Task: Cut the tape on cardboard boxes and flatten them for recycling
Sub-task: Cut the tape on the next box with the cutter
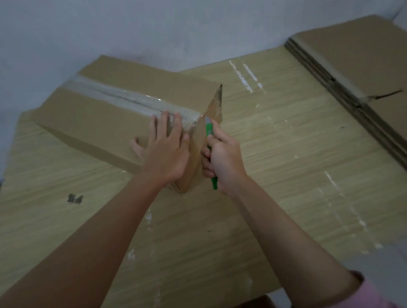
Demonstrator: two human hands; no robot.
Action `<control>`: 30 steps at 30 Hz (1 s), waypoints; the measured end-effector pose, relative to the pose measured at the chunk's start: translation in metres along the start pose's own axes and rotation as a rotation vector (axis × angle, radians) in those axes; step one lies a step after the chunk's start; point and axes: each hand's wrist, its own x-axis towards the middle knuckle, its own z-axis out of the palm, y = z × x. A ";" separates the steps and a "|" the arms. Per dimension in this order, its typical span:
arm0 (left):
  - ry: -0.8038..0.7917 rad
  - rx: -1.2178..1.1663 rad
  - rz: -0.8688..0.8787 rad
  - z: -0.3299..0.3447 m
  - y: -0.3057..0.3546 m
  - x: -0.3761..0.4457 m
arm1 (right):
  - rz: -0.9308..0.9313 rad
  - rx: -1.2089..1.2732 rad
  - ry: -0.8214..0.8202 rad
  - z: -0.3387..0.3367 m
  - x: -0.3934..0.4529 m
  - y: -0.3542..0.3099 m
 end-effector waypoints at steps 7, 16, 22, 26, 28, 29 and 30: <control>0.003 -0.007 0.006 0.001 0.000 0.000 | 0.030 0.012 0.048 0.008 0.002 -0.003; -0.007 -0.020 0.001 -0.001 0.000 0.001 | 0.092 0.116 0.012 0.012 0.005 -0.003; -0.061 -0.033 -0.014 -0.005 0.002 0.004 | 0.007 -0.081 0.026 0.011 0.006 0.001; -0.068 -0.028 -0.021 -0.007 0.002 0.004 | -0.042 -0.236 0.040 0.005 0.008 -0.002; -0.071 -0.027 -0.013 -0.006 0.002 0.004 | -0.055 -0.288 0.050 0.004 0.007 0.000; -0.072 -0.029 -0.009 -0.006 0.003 0.004 | -0.059 -0.297 0.049 0.004 0.007 0.001; -0.072 -0.031 -0.005 -0.006 0.002 0.005 | -0.055 -0.291 0.043 0.004 0.007 0.002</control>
